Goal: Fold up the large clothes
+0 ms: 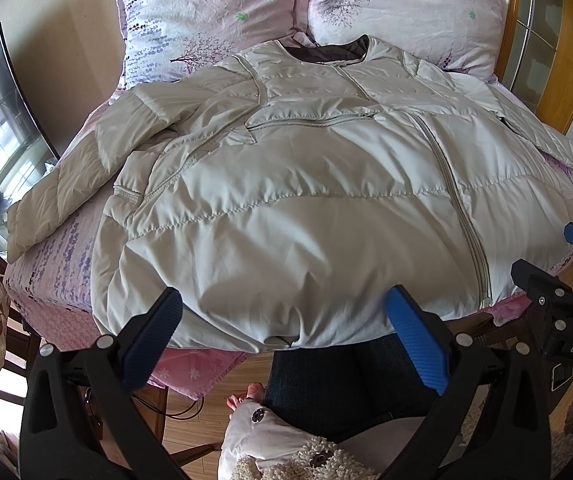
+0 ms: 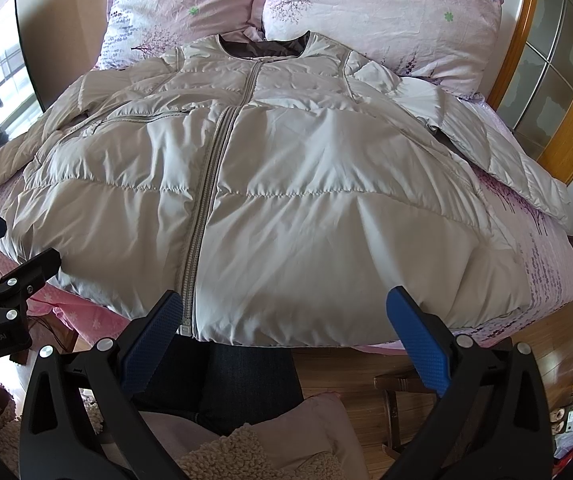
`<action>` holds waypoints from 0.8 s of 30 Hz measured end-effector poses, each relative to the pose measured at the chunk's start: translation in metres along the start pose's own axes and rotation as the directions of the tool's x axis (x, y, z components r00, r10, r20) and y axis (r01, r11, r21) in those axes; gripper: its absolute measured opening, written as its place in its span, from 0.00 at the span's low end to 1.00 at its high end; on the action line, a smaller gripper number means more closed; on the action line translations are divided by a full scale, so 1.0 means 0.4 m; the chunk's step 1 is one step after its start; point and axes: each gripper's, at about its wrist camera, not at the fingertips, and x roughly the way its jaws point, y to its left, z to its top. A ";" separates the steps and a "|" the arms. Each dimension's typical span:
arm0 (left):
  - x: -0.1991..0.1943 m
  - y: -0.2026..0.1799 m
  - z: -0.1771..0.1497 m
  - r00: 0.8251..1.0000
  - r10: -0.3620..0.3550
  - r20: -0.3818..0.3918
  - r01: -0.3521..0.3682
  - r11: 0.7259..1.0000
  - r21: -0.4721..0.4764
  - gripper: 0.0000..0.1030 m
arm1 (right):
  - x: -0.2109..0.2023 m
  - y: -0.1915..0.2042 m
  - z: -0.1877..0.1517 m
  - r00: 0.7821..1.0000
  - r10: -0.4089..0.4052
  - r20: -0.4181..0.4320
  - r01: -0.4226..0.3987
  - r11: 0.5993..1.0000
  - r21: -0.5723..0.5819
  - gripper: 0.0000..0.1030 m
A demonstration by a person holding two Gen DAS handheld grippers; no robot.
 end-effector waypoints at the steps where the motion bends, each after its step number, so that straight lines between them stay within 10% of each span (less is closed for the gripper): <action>1: 0.000 0.000 0.000 1.000 0.000 -0.001 0.000 1.000 0.000 0.98 | 0.000 0.000 0.000 1.000 0.000 0.000 0.000 1.000 0.000 0.99; 24: 0.000 0.000 0.000 1.000 -0.001 -0.001 0.001 1.000 -0.001 0.98 | -0.006 0.003 0.007 1.000 0.002 0.000 -0.002 1.000 0.003 0.99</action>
